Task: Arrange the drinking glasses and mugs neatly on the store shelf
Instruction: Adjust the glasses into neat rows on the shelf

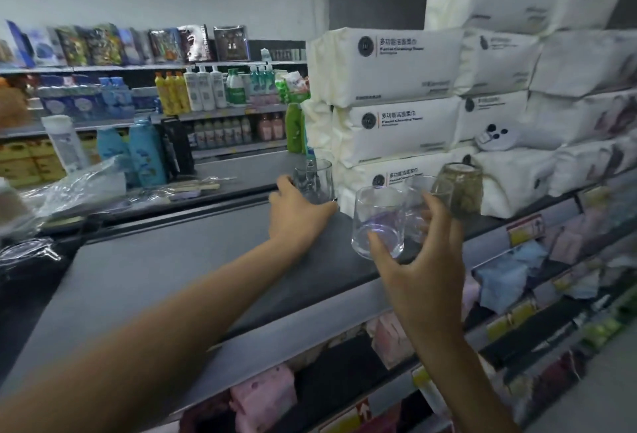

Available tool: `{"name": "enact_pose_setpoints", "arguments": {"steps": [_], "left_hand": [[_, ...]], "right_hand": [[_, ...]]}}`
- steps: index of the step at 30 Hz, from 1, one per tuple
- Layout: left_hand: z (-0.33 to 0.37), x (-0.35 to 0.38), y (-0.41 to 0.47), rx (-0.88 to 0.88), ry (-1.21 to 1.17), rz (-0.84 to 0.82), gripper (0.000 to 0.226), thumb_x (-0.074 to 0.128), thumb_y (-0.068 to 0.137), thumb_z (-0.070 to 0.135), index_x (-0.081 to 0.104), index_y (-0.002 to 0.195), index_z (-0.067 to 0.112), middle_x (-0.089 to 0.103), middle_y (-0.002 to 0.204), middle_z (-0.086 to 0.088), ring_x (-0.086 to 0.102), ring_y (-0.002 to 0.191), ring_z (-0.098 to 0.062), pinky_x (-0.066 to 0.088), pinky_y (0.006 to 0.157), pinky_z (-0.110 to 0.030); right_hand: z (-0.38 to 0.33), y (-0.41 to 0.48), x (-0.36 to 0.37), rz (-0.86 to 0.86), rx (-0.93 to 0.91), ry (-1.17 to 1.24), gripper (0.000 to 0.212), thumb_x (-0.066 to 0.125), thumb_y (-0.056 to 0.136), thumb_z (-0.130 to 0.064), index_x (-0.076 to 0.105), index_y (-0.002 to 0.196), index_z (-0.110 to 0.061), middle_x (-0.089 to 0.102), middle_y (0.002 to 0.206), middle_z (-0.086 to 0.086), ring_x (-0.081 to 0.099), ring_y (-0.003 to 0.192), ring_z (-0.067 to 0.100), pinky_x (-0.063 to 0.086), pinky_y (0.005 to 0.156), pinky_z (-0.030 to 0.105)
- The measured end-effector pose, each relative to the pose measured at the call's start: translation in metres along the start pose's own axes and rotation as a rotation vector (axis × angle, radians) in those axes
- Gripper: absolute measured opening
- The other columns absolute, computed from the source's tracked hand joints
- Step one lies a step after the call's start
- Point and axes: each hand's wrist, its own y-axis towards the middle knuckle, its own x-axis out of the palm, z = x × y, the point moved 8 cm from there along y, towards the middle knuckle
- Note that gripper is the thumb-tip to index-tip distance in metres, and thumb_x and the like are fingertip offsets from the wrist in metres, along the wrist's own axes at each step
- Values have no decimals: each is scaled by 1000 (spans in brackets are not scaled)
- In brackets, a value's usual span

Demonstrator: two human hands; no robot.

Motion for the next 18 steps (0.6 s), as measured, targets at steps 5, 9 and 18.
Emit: {"name": "enact_pose_setpoints", "arguments": {"steps": [5, 9, 18], "left_hand": [[-6, 20, 27, 30, 36, 60, 100, 85, 73, 46, 28, 151, 20, 43, 142, -10, 52, 126, -33, 48, 102, -46], [-11, 22, 42, 42, -28, 90, 80, 84, 74, 52, 43, 136, 23, 56, 134, -1, 59, 120, -25, 50, 100, -45], [-33, 11, 45, -104, -393, 82, 90, 101, 44, 41, 52, 118, 27, 69, 113, 3, 71, 99, -17, 60, 90, -43]], "right_hand": [[6, 4, 19, -58, -10, -95, 92, 83, 76, -52, 37, 150, -24, 51, 143, 3, 56, 127, 24, 49, 88, 29], [7, 6, 30, -72, 15, -249, 100, 82, 76, -58, 33, 153, -17, 53, 146, 6, 57, 129, 27, 54, 88, 35], [13, 18, 36, -76, 83, -251, 90, 86, 72, -54, 45, 144, -17, 68, 128, 4, 69, 108, 25, 52, 76, 29]]}}
